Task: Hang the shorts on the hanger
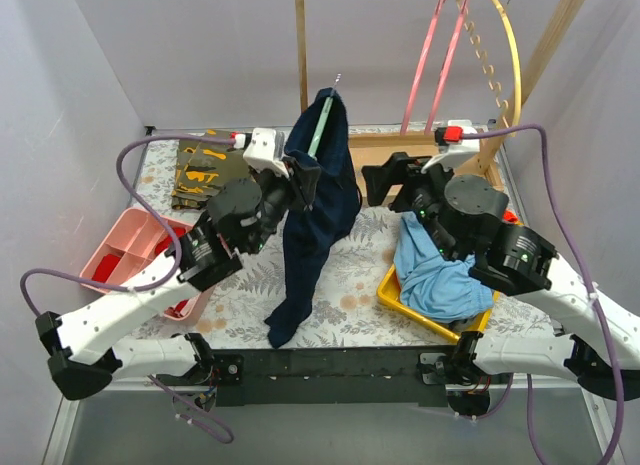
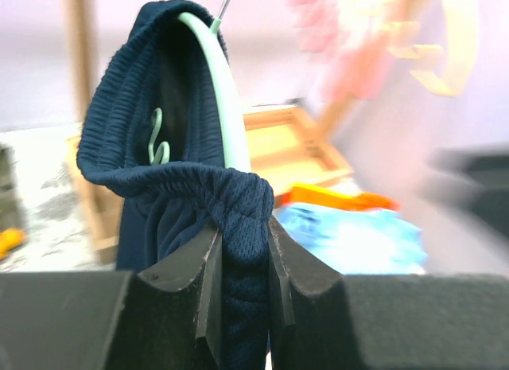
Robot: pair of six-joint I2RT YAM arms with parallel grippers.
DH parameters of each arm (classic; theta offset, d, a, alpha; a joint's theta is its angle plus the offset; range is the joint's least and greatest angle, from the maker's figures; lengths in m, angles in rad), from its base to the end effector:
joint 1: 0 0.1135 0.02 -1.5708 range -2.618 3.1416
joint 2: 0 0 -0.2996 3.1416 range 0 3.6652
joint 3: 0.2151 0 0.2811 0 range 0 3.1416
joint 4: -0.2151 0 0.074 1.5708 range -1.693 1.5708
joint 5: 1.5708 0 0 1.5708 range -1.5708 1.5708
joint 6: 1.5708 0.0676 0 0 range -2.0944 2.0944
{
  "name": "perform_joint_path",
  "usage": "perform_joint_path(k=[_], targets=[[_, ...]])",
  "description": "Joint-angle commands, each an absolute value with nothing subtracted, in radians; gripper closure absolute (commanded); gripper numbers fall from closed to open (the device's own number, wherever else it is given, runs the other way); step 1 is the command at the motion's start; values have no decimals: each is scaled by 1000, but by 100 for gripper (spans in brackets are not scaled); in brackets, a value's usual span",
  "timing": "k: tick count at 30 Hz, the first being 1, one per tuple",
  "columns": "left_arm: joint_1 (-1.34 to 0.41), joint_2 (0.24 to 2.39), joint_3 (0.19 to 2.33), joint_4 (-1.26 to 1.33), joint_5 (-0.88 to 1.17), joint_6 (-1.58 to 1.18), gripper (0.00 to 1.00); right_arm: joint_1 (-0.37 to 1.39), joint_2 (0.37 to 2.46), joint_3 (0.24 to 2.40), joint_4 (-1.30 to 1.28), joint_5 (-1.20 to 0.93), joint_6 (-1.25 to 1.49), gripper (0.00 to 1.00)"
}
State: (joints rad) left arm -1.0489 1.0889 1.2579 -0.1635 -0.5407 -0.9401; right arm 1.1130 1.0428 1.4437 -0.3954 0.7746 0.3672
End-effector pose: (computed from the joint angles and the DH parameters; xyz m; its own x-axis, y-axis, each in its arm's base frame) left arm 0.1666 -0.2199 0.4850 -0.3914 -0.7084 -0.5874 0.2892 0.5113 -0.8093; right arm 0.1400 0.1772 0.5354 -0.1169 0.3433 -0.9319 -0.3107 0.8786 0.3626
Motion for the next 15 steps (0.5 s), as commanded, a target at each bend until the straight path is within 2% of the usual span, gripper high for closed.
perform_joint_path(k=[1, 8, 15], targets=[[-864, 1110, 1307, -63, -231, -1006, 100, 1115, 967, 1424, -437, 807, 382, 19], [-727, 1242, 1468, -6, -65, -1020, 100, 1114, 888, 1394, -471, 816, 393, 19], [-673, 1253, 1491, 52, -12, -1049, 100, 1114, 856, 1371, -471, 822, 385, 19]])
